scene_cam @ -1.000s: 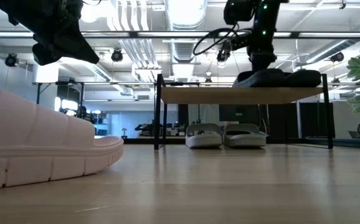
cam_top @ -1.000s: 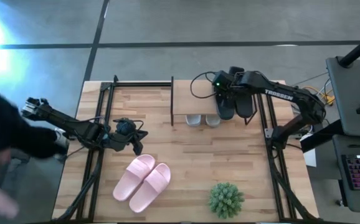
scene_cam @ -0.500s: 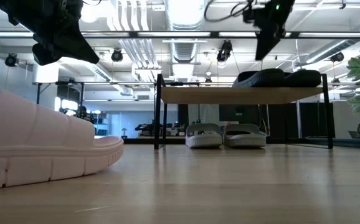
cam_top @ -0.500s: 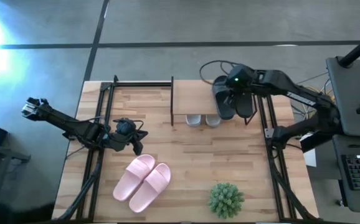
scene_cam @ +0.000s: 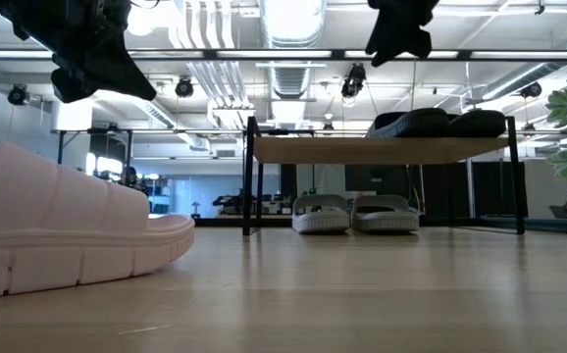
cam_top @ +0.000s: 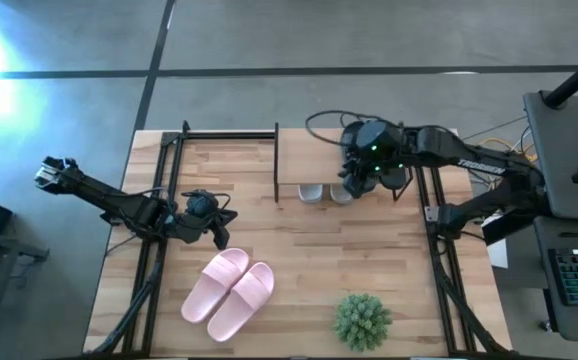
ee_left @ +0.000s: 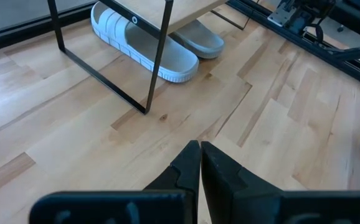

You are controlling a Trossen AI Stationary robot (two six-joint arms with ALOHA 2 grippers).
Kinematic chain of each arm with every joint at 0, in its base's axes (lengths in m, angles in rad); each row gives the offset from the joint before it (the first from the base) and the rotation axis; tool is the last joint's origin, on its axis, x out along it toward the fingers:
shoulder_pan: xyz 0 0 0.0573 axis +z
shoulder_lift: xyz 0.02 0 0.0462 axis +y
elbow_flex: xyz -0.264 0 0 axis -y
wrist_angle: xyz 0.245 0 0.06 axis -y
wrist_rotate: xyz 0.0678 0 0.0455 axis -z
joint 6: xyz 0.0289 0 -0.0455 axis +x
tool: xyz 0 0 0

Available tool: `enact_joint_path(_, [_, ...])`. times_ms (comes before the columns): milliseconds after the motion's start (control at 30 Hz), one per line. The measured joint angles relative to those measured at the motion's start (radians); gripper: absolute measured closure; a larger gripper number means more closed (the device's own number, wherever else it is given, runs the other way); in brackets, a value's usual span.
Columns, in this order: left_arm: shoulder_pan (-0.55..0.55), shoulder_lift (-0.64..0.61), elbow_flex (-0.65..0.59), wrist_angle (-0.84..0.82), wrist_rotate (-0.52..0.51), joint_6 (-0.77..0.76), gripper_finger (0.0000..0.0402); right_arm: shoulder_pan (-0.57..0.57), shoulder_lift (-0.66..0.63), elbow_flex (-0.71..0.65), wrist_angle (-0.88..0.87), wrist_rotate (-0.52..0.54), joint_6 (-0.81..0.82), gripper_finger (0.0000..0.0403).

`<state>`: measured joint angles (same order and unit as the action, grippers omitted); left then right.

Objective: Pick and place slides into the shelf
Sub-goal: Put the black slides on the shelf

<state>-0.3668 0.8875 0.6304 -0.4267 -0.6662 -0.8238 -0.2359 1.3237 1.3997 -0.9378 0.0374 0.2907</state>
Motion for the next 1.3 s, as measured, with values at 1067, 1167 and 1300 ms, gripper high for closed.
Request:
enact_joint_path(1067, [-0.001, 0.0, 0.0, -0.001, 0.027, -0.003, 0.0402, -0.159, 0.259, 0.092, -0.176, 0.228, -0.24, 0.0394])
enact_joint_path(1167, [-0.001, 0.0, 0.0, -0.001, 0.027, -0.003, 0.0402, -0.161, 0.259, 0.092, -0.178, 0.228, -0.24, 0.0394])
enact_joint_path(1300, [-0.001, 0.0, 0.0, -0.001, 0.027, -0.003, 0.0402, -0.159, 0.257, 0.094, -0.177, 0.226, -0.24, 0.0394])
